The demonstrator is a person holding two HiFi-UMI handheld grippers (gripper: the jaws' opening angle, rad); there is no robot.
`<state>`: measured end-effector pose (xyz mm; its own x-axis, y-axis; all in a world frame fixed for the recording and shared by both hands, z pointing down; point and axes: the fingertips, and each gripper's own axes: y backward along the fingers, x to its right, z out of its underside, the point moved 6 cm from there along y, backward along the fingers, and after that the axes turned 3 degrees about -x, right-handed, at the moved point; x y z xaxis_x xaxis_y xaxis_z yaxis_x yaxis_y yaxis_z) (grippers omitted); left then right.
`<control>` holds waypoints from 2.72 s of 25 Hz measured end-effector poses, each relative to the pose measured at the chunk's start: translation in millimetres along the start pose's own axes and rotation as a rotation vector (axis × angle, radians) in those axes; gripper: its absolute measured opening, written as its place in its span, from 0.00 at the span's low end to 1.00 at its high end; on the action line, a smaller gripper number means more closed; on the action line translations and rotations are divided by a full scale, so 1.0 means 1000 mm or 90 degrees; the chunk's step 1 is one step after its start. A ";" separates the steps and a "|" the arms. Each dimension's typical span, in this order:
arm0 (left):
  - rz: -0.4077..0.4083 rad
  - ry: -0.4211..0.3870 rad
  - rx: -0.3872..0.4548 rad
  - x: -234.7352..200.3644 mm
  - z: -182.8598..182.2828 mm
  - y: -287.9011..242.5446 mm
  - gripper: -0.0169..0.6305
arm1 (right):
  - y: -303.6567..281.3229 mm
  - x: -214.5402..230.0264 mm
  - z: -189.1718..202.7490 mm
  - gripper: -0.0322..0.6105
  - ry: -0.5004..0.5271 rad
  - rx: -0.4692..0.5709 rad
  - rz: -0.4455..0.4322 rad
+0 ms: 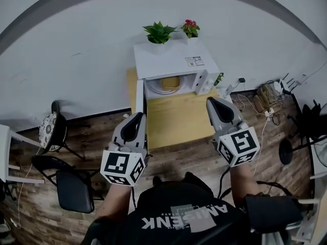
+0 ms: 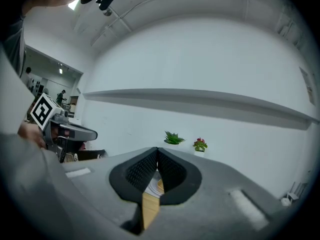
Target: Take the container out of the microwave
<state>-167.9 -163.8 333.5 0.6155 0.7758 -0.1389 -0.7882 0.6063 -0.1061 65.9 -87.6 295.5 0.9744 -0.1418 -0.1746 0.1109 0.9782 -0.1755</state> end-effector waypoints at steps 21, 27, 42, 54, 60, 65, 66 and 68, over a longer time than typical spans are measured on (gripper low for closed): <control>-0.168 -0.048 -0.025 -0.011 -0.026 -0.077 0.16 | -0.157 0.117 -0.002 0.10 0.004 0.032 -0.133; -0.204 -0.047 -0.038 -0.009 -0.022 -0.095 0.24 | -0.194 0.129 0.012 0.19 0.041 0.014 -0.198; -0.253 -0.001 -0.051 -0.002 0.000 -0.088 0.24 | -0.215 0.063 0.084 0.33 0.175 -0.063 -0.394; -0.319 0.037 -0.061 0.003 0.017 -0.070 0.24 | -0.252 0.038 0.168 0.34 0.306 -0.170 -0.467; -0.338 0.048 -0.074 0.009 0.026 -0.072 0.24 | -0.280 0.040 0.205 0.34 0.325 -0.219 -0.463; -0.359 0.053 -0.081 0.012 0.029 -0.073 0.24 | -0.303 0.043 0.228 0.34 0.340 -0.244 -0.454; -0.363 0.053 -0.082 0.013 0.029 -0.073 0.24 | -0.308 0.043 0.233 0.34 0.346 -0.247 -0.452; -0.372 0.051 -0.083 0.014 0.030 -0.073 0.24 | -0.317 0.045 0.244 0.34 0.358 -0.258 -0.450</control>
<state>-101.4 -191.8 369.0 0.9484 0.3026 -0.0946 -0.3170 0.8974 -0.3069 122.2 -367.2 579.5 0.4638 -0.8270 -0.3177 0.4534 0.5296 -0.7169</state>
